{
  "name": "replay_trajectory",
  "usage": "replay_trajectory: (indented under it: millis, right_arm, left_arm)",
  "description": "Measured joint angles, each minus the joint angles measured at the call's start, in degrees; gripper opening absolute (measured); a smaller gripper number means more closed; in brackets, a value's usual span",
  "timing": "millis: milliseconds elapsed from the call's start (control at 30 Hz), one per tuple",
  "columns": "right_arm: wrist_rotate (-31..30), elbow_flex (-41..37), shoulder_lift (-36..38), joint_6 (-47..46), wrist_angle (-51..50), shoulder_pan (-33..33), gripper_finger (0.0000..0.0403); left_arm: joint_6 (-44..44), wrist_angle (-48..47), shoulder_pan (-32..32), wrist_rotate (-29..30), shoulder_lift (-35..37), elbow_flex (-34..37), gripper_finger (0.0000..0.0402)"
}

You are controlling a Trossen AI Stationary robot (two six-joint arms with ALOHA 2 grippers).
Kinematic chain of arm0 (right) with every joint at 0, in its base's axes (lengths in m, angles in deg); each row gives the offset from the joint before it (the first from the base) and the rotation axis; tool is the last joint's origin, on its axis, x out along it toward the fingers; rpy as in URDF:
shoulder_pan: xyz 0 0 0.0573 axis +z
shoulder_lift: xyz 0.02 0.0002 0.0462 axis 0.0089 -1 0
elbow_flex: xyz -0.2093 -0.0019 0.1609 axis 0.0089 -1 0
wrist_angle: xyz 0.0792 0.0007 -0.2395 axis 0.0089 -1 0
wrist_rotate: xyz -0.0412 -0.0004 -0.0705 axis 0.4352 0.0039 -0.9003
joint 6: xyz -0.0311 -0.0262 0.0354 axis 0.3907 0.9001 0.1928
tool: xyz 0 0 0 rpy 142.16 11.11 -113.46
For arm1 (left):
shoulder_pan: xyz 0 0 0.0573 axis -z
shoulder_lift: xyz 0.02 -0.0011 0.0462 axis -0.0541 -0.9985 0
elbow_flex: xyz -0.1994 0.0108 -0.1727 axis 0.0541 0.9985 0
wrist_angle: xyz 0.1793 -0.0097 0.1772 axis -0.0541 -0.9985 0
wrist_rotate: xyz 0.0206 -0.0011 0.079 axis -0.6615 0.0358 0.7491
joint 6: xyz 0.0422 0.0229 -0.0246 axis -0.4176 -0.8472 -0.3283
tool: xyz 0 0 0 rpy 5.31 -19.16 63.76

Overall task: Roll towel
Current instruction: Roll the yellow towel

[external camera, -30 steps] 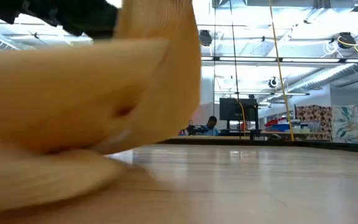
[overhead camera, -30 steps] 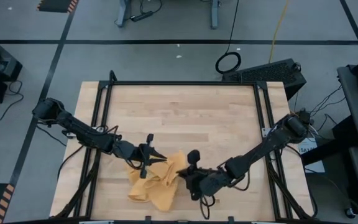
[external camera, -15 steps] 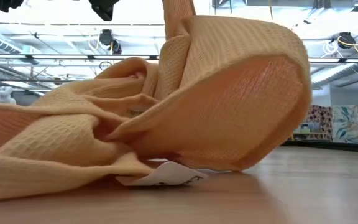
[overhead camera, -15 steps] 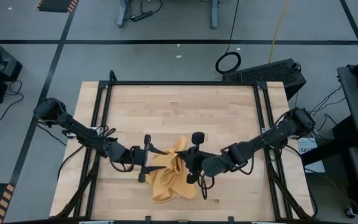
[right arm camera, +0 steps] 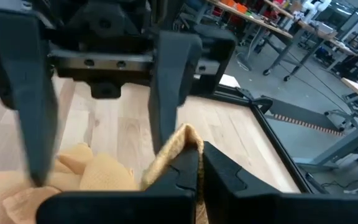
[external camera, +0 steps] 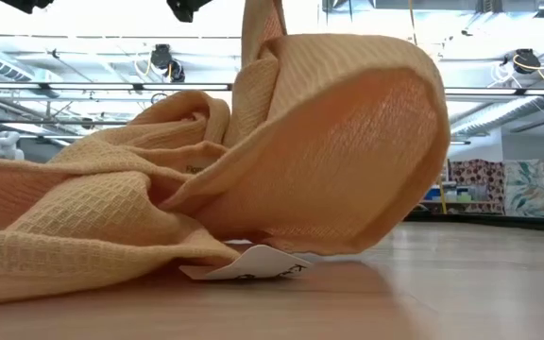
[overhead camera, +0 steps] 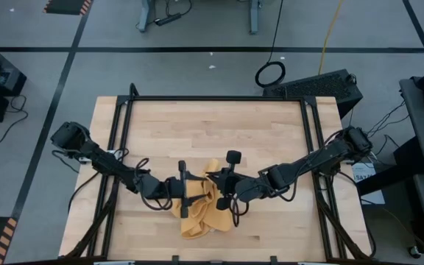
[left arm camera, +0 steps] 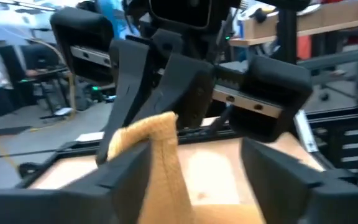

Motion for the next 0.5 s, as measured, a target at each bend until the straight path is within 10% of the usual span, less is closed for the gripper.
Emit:
replay_trajectory:
  millis: [200, 500]
  right_arm:
    - [-0.19, 0.00, 0.00, -0.03, -2.77, 1.35, 0.0003]
    - [-10.01, 0.00, 1.01, -0.99, -3.93, 3.02, 0.0003]
  left_arm:
    - [-2.07, -0.67, 0.14, 8.02, 1.18, -0.39, 0.0019]
    - [3.12, -7.29, 0.87, 8.09, 1.62, -0.39, 0.0108]
